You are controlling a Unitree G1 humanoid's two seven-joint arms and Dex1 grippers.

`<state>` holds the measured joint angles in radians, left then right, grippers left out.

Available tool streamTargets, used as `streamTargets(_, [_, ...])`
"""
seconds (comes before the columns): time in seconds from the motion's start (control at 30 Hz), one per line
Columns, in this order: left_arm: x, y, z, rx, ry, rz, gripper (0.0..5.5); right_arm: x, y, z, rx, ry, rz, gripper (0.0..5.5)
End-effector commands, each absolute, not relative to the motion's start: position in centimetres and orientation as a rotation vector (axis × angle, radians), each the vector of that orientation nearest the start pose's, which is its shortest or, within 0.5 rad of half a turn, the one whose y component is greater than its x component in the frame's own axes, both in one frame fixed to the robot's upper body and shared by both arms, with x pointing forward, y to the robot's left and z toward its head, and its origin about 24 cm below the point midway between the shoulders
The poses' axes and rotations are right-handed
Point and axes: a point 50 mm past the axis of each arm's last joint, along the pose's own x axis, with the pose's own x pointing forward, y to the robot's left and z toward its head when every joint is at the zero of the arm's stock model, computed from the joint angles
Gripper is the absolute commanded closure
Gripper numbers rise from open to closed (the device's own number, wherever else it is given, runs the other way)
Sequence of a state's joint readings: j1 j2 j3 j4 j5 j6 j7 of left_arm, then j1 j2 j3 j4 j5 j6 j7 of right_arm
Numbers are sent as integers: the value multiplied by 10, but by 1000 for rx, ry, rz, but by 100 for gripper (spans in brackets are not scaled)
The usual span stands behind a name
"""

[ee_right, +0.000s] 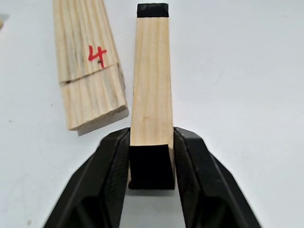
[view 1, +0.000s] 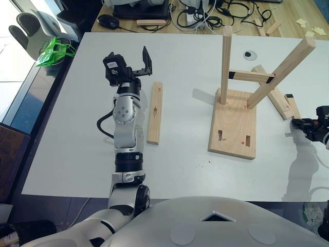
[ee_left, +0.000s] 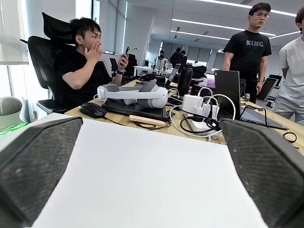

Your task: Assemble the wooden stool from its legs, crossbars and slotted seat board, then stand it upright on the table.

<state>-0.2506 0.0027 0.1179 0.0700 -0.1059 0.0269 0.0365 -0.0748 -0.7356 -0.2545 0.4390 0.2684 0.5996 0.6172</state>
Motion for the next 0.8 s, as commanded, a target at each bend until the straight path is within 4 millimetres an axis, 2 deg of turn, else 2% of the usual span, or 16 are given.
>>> streamTargets(0.03, [304, 161, 91, -111, -152, 74, 10, 173, -351, -33, 42, 1065, -4, 418])
streamTargets(0.13, [305, 161, 92, -116, -159, 79, 10, 188, -355, -21, 14, 943, -52, 418])
streamTargets(0.3, [309, 165, 100, -141, -184, 102, 10, 231, -359, 15, -56, 618, -173, 419])
streamTargets(0.53, [326, 171, 146, -238, -305, 116, 10, 283, -354, 78, -166, 246, -232, 420])
streamTargets(0.6, [329, 172, 161, -287, -334, 115, 10, 300, -346, 102, -181, 136, -223, 420])
streamTargets(0.7, [334, 168, 189, -332, -396, 74, 10, 326, -326, 148, -227, -53, -166, 420])
streamTargets(0.8, [337, 151, 213, -359, -400, -100, 10, 341, -294, 199, -311, -246, -12, 420])
